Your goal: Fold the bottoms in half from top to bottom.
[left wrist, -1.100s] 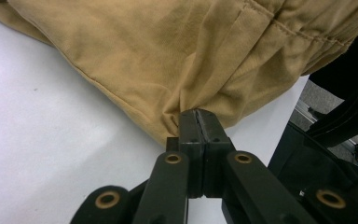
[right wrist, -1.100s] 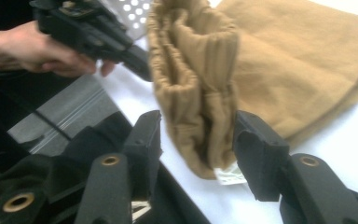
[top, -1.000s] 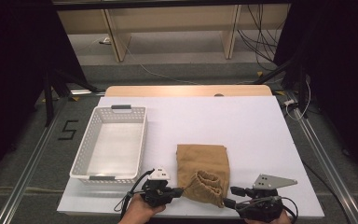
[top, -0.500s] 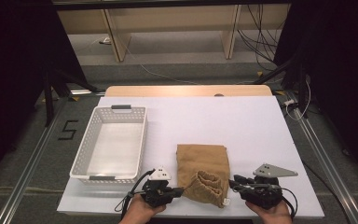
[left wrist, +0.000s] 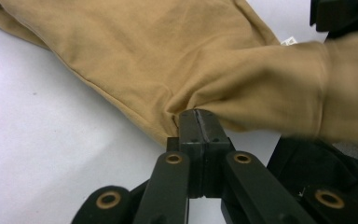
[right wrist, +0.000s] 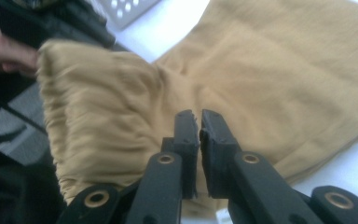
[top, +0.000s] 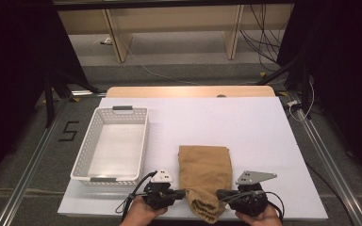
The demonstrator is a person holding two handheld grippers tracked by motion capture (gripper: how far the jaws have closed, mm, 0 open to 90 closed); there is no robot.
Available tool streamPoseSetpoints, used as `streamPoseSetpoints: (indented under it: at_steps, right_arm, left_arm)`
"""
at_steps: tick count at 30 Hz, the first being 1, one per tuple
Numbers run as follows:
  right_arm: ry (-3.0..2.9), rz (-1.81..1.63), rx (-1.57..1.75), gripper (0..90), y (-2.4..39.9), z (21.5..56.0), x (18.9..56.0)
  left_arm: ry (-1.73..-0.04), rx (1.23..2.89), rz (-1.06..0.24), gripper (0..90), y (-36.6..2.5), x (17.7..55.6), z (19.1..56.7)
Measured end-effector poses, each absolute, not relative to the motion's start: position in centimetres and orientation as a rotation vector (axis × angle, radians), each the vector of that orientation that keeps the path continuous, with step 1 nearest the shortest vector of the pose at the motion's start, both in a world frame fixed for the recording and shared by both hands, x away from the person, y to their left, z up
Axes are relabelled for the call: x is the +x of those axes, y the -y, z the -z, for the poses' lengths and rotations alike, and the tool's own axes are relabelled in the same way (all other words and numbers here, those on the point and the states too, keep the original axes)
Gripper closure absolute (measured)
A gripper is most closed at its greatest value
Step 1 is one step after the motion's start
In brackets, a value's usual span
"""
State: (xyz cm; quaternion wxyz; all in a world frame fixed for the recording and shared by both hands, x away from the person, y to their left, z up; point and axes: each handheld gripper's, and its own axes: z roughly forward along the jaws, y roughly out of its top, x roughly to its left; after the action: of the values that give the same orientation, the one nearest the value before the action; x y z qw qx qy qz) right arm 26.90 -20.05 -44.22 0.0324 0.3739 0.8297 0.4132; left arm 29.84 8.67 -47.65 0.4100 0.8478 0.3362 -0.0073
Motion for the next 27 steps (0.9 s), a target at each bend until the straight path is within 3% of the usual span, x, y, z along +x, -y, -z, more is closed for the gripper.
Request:
streamPoseSetpoints:
  at_steps: [9, 15, 18, 20, 27]
  right_arm:
    - [-2.544, -1.229, 1.168, 82.8, 20.3, 44.5, 27.1]
    - [-2.512, -1.217, 1.207, 70.2, 20.7, 44.5, 27.5]
    - [-2.488, -1.209, 1.242, 54.1, 21.1, 44.5, 27.8]
    - [-2.456, -1.194, 1.271, 45.6, 21.3, 44.5, 28.0]
    - [-2.36, -1.136, 1.364, 35.6, 22.1, 44.7, 28.7]
  left_arm:
    - [-0.828, 2.169, 0.026, 88.8, -8.6, 29.9, 47.5]
    - [-0.833, 2.159, 0.017, 82.2, -9.1, 30.0, 46.6]
    - [-0.861, 2.132, 0.007, 75.9, -9.3, 30.1, 46.4]
    - [-0.897, 2.119, 0.003, 66.8, -9.3, 30.3, 46.3]
    - [-1.005, 2.078, -0.06, 40.5, -9.0, 30.8, 46.3]
